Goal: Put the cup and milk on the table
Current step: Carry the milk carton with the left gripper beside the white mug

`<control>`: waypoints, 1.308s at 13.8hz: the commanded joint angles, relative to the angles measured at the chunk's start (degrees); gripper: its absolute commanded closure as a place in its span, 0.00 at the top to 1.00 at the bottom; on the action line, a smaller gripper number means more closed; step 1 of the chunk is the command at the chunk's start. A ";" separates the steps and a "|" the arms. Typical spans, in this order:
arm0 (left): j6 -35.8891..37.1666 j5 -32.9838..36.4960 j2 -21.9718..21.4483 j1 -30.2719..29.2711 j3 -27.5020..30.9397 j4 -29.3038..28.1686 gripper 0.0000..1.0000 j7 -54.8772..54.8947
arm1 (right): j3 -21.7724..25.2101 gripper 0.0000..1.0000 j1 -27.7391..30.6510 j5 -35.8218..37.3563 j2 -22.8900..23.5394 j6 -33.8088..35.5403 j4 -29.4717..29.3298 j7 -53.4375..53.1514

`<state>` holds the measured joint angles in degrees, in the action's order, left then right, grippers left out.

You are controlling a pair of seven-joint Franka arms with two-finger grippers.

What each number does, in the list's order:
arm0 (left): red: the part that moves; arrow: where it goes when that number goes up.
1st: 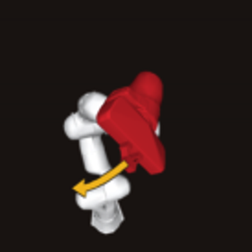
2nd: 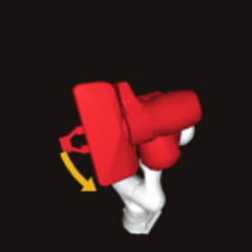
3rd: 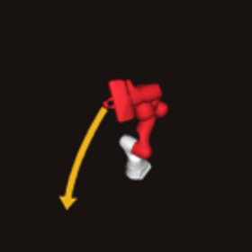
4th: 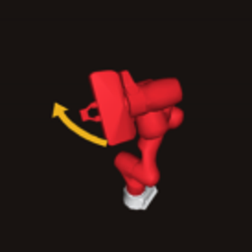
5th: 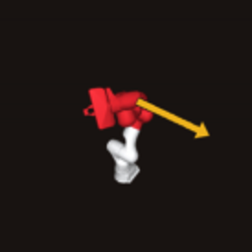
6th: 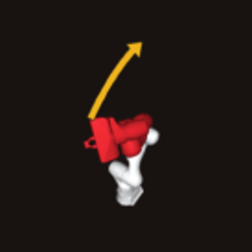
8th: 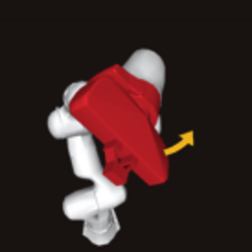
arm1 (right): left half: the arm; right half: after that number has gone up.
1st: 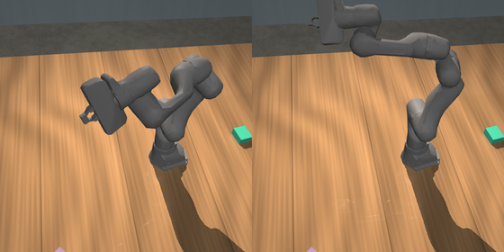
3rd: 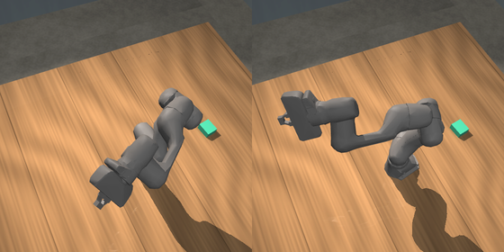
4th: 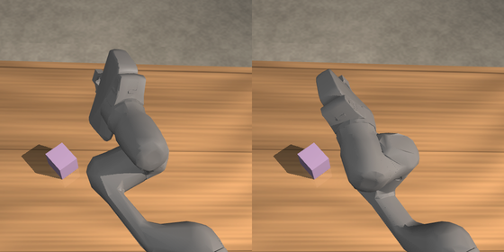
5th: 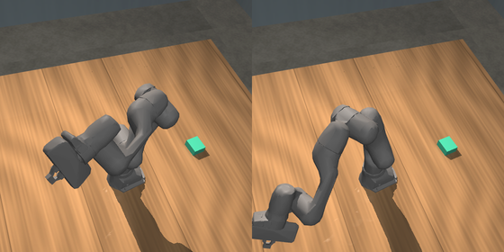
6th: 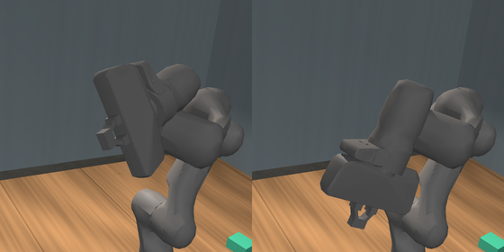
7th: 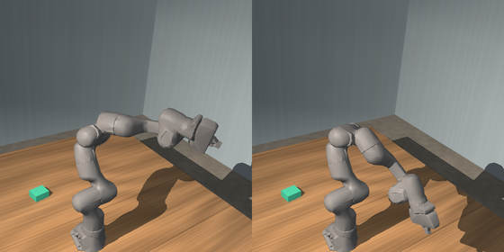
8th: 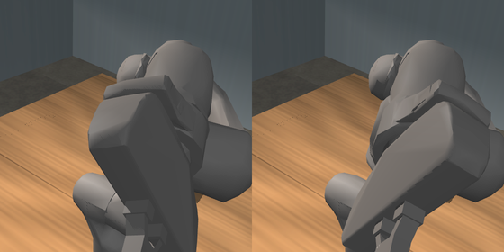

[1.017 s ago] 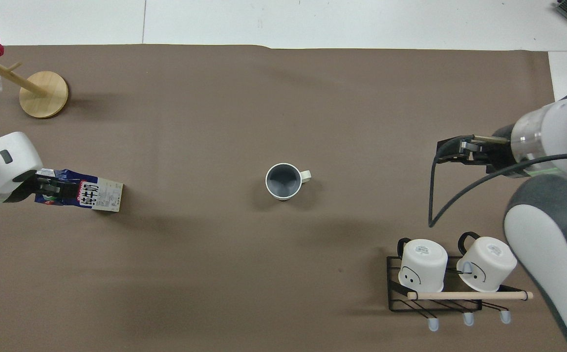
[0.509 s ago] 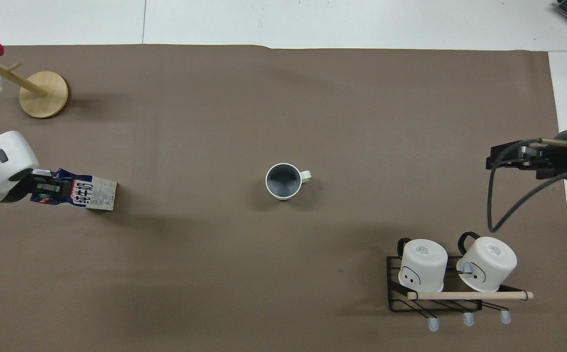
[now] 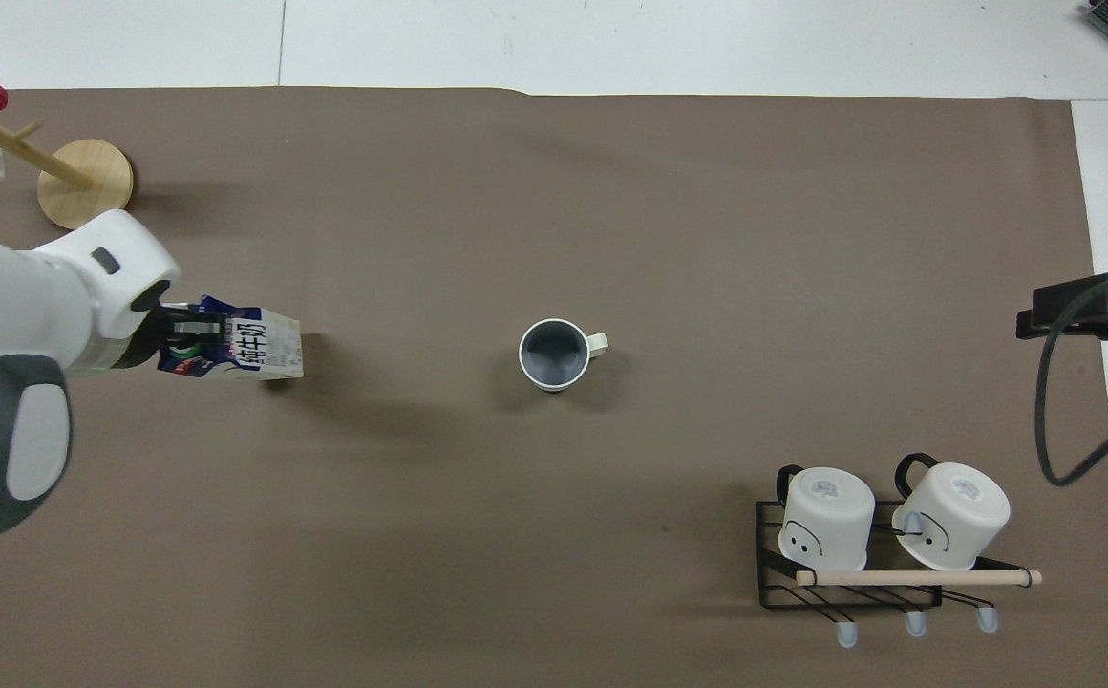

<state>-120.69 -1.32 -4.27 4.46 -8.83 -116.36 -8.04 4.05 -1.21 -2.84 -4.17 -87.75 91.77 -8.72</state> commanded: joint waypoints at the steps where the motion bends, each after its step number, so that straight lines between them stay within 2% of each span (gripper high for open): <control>1: 1.25 0.44 1.02 6.42 0.75 2.46 0.44 -8.37 | -0.09 1.00 -0.02 -0.41 -1.19 1.27 0.51 0.98; 6: 0.37 -0.79 2.77 15.22 0.66 4.04 0.44 -17.61 | -0.71 1.00 -0.90 3.98 -0.92 -1.28 0.52 3.00; 8: -0.60 -0.09 6.80 17.77 0.75 5.44 0.44 -20.25 | -0.62 1.00 -0.81 3.89 -1.01 -1.28 0.69 3.00; 10: -1.22 0.35 9.19 18.04 0.75 6.67 0.44 -20.35 | -0.62 1.00 -0.72 3.89 -1.01 -1.28 0.69 2.65; 16: -0.34 2.02 9.20 17.96 0.75 6.94 0.45 -20.44 | -0.62 1.00 -0.63 1.52 -0.84 -1.11 0.43 2.30; 17: -0.34 2.02 9.20 17.96 0.75 6.85 0.49 -20.52 | -0.62 1.00 -0.72 1.43 -0.84 -1.28 0.51 2.30; 18: -0.34 2.02 9.20 17.96 0.75 6.85 0.59 -20.53 | -0.62 1.00 -0.63 1.52 -0.84 -1.20 0.43 2.47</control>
<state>-121.87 -0.76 4.79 21.57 -8.84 -110.33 -27.66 3.47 -2.06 -0.46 -4.45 -88.20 91.77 -7.37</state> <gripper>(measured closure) 0.551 0.000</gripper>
